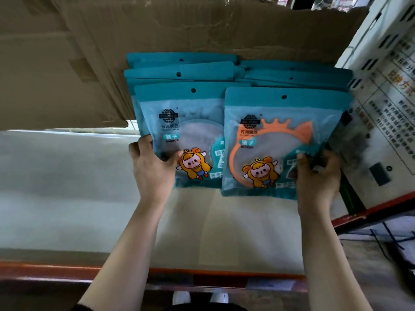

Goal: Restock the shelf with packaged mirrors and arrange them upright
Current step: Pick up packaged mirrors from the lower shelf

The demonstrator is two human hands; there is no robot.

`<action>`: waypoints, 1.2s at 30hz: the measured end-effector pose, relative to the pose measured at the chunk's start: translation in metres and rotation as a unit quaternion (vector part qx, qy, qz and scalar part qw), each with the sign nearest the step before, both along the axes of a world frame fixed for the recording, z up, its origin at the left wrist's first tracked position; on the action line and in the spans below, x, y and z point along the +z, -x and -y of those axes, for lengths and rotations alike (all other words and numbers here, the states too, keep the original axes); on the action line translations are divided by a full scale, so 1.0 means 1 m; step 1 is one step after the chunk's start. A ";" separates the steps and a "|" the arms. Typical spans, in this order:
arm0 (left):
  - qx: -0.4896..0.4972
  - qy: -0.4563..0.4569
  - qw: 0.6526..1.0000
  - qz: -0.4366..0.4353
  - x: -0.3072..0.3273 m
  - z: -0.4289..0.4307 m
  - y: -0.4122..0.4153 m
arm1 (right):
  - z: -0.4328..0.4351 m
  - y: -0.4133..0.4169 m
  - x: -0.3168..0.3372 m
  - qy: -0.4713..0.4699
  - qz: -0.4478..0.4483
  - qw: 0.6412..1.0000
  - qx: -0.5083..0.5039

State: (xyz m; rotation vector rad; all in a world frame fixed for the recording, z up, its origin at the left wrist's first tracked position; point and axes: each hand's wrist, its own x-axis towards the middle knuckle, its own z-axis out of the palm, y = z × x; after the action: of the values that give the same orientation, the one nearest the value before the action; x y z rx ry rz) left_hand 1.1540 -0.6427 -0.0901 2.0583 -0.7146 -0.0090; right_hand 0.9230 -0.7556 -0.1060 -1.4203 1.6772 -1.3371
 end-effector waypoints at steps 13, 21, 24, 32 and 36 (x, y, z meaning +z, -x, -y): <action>-0.078 -0.217 0.973 -0.028 -0.013 -0.056 0.010 | -0.051 -0.025 0.004 0.115 -0.078 0.986 0.088; -0.095 -0.236 0.966 -0.038 -0.003 -0.125 -0.023 | -0.106 -0.099 0.009 0.064 -0.276 0.863 0.419; -0.089 -0.249 0.962 -0.066 0.001 -0.165 -0.048 | -0.140 -0.140 0.012 0.025 -0.370 0.770 0.519; -0.021 -0.243 0.967 -0.079 0.010 -0.303 -0.140 | -0.255 -0.252 0.036 0.035 -0.403 0.681 0.610; 0.006 -0.204 0.976 -0.078 0.015 -0.367 -0.176 | -0.309 -0.309 0.044 0.058 -0.391 0.672 0.627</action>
State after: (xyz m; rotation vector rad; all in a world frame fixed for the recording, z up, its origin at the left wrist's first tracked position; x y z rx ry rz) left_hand 1.3305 -0.2760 -0.0753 2.4186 -0.6407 -0.3332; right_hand 1.2323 -0.4462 -0.0621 -2.6442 0.4656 0.0329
